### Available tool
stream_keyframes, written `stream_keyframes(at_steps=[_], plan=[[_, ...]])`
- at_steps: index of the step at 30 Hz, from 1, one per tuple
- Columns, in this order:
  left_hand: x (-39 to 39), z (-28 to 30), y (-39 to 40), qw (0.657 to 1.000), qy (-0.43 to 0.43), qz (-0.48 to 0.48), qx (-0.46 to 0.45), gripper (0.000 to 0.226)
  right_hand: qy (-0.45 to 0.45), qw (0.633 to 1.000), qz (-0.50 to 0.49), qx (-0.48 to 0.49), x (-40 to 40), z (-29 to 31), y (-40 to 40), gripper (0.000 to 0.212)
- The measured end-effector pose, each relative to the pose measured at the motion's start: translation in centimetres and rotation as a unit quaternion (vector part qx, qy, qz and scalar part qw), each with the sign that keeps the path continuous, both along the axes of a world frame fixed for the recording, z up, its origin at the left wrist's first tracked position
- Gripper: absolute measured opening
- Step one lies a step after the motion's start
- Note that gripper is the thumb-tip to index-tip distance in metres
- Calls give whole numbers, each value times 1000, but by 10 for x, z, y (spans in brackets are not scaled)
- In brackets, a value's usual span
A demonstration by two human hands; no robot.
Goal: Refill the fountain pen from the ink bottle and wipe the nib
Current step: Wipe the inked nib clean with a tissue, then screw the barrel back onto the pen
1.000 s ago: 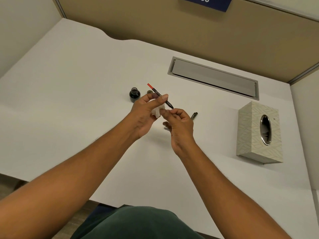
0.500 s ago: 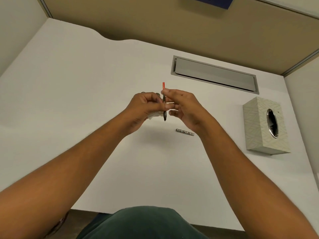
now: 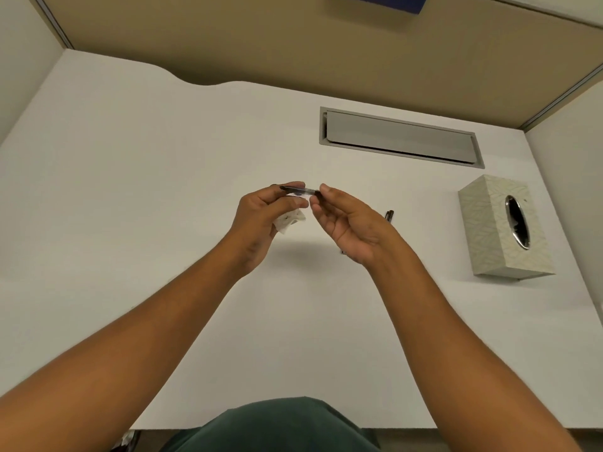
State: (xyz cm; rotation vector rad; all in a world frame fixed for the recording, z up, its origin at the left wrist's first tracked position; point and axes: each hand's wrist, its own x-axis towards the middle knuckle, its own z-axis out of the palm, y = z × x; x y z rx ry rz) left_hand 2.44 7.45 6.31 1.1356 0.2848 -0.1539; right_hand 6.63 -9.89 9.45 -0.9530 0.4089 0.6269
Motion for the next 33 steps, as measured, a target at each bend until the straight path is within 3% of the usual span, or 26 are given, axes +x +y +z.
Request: stream_keyframes(at_steps=[4, 8, 11, 13, 15, 18, 20, 24, 26, 30, 32, 33], plan=[[5, -1, -4, 999, 1, 16, -27, 12, 10, 999, -33, 36, -10, -7, 7, 27], [9, -4, -7, 998, 11, 44, -43, 13, 21, 998, -44, 51, -20, -12, 12, 11], [12, -6, -9, 998, 22, 56, -30, 14, -5, 1000, -10, -16, -21, -19, 5, 19], [13, -7, -10, 997, 26, 62, -23, 9, -40, 990, 11, -135, -18, -28, -10, 35], [14, -8, -11, 997, 25, 64, -17, 5, -110, 942, 7, -318, -14, -43, -33, 38], [15, -12, -10, 998, 19, 59, -8, 6, -234, 797, 56, -554, -14, -72, -71, 16], [15, -16, -11, 998, 17, 59, -5, 6, -264, 735, 145, -608, -12, -89, -89, 12], [13, -21, -18, 998, 19, 55, -4, 7, -252, 633, 304, -666, -8, -105, -99, 45], [12, -22, -20, 998, 22, 50, -8, 10, -251, 610, 319, -680, -8, -113, -99, 44], [10, -25, -22, 999, 27, 45, 1, 10, -273, 592, 287, -701, -10, -122, -93, 13], [8, -25, -23, 999, 28, 45, 11, 9, -275, 609, 272, -692, -14, -122, -91, 7], [8, -25, -22, 998, 28, 46, 13, 9, -277, 634, 254, -675, -17, -119, -89, 7]])
